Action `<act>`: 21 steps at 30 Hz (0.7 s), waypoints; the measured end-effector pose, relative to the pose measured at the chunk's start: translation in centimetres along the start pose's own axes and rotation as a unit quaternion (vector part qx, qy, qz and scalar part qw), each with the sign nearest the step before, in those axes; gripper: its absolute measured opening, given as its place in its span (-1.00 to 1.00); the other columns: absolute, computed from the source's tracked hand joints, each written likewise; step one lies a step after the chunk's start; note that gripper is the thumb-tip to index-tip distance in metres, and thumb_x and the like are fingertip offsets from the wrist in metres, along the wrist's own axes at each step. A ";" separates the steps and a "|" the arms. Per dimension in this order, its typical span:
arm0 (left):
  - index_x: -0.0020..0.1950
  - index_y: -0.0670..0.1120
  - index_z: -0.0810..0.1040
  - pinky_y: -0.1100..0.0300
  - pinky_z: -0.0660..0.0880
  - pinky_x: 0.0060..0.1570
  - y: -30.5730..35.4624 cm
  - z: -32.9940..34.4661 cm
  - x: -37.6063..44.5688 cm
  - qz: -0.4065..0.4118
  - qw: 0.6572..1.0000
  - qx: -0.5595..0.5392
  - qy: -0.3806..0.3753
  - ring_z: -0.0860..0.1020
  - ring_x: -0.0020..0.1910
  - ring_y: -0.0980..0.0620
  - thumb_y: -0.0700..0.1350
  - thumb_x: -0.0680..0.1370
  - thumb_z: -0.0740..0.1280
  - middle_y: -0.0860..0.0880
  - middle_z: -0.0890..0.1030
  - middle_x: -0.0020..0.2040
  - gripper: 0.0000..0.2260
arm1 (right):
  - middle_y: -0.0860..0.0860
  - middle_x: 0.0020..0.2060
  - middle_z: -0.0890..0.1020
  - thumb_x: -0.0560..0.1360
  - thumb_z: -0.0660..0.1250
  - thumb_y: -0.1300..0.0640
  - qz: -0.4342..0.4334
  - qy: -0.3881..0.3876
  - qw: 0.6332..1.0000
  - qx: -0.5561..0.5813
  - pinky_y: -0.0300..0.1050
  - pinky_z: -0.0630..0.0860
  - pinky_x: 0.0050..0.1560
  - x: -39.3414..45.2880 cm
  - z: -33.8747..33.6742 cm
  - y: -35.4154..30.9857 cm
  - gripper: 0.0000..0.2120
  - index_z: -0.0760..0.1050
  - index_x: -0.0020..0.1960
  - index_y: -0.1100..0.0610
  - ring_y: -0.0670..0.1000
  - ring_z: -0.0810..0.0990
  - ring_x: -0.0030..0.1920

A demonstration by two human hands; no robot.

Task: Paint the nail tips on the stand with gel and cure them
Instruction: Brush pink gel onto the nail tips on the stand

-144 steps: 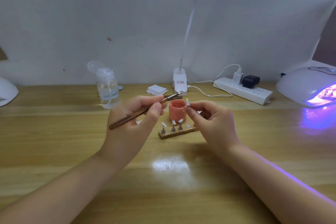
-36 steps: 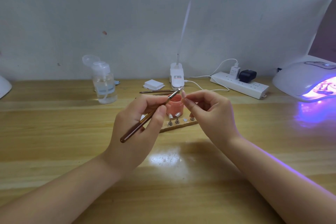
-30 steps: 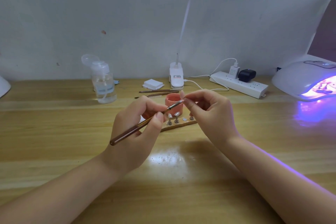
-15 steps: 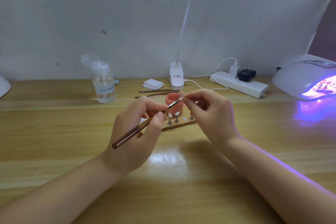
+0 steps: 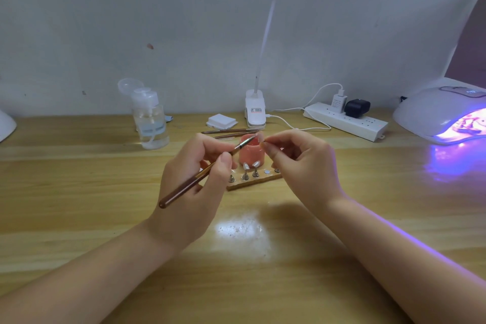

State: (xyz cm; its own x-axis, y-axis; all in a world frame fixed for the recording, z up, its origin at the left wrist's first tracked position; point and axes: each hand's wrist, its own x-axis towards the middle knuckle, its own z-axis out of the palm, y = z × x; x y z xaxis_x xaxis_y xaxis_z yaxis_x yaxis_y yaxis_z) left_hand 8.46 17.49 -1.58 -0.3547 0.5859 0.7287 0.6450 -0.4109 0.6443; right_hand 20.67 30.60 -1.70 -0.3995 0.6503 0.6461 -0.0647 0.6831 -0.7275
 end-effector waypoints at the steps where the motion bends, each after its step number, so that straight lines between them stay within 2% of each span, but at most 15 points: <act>1: -0.01 0.06 0.53 0.34 0.51 -0.18 0.0 0.1 0.0 -0.007 1.000 -0.004 0.003 0.61 -0.15 0.10 -0.02 0.54 0.22 0.09 0.64 -0.13 -0.88 | -0.25 -0.39 0.63 0.45 0.47 0.17 0.001 0.000 1.000 0.004 0.00 0.59 -0.29 0.0 0.0 0.0 -0.94 0.64 -0.15 0.03 -0.18 0.60 -0.40; 4: 0.01 0.15 0.53 0.27 0.53 -0.18 -0.1 0.3 0.0 -0.027 1.000 -0.008 0.000 0.61 -0.14 0.10 0.03 0.55 0.24 0.13 0.66 -0.12 -0.90 | -0.17 -0.39 0.65 0.45 0.47 0.21 0.008 0.000 1.000 0.013 -0.04 0.59 -0.30 0.0 0.0 0.0 -0.96 0.66 -0.13 0.08 -0.15 0.60 -0.41; 8: -0.07 -0.02 0.55 0.36 0.47 -0.17 -0.2 0.1 -0.1 -0.002 1.000 0.006 -0.015 0.59 -0.18 0.10 -0.04 0.52 0.21 0.08 0.63 -0.18 -0.86 | -0.25 -0.42 0.63 0.45 0.46 0.24 0.013 -0.009 1.000 0.011 -0.18 0.57 -0.32 0.1 0.0 0.0 -0.87 0.63 -0.16 0.02 -0.20 0.60 -0.41; 11: -0.10 -0.06 0.54 0.37 0.46 -0.18 0.0 -0.2 0.0 0.020 1.000 0.002 -0.001 0.58 -0.22 0.11 -0.07 0.50 0.20 0.05 0.61 -0.21 -0.86 | -0.23 -0.41 0.64 0.45 0.46 0.23 0.021 -0.010 1.000 0.015 -0.12 0.58 -0.31 0.1 -0.1 -0.1 -0.85 0.62 -0.18 -0.02 -0.19 0.60 -0.42; 15: -0.03 0.08 0.54 0.32 0.52 -0.20 0.2 0.1 0.1 -0.010 1.000 -0.007 0.011 0.61 -0.17 0.11 -0.03 0.53 0.22 0.13 0.65 -0.15 -0.88 | -0.17 -0.39 0.66 0.45 0.47 0.21 0.027 -0.010 0.999 0.022 -0.09 0.58 -0.30 0.1 -0.1 -0.1 -0.89 0.64 -0.16 0.01 -0.18 0.60 -0.42; 17: -0.01 0.10 0.56 0.28 0.53 -0.17 0.1 0.3 0.1 -0.029 1.000 -0.007 0.005 0.61 -0.14 0.10 0.00 0.52 0.24 0.14 0.66 -0.14 -0.88 | -0.19 -0.39 0.66 0.45 0.47 0.22 0.025 -0.011 0.999 0.021 -0.14 0.58 -0.32 0.1 -0.1 -0.1 -0.87 0.63 -0.16 -0.01 -0.18 0.60 -0.42; 21: -0.10 0.01 0.56 0.40 0.42 -0.14 0.1 0.1 0.0 -0.006 1.000 0.017 -0.010 0.58 -0.16 0.12 -0.05 0.48 0.22 0.11 0.64 -0.19 -0.87 | -0.25 -0.40 0.64 0.46 0.44 0.28 0.026 -0.017 0.999 0.018 -0.28 0.55 -0.33 0.1 -0.1 0.0 -0.83 0.62 -0.16 0.01 -0.21 0.61 -0.40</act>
State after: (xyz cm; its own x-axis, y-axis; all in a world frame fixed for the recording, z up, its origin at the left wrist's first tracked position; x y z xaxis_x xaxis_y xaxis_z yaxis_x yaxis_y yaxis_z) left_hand 8.57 17.50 -1.57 -0.3484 0.6046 0.7163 0.6638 -0.3804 0.6439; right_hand 20.75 30.72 -1.64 -0.4333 0.6731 0.5993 -0.0757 0.6354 -0.7684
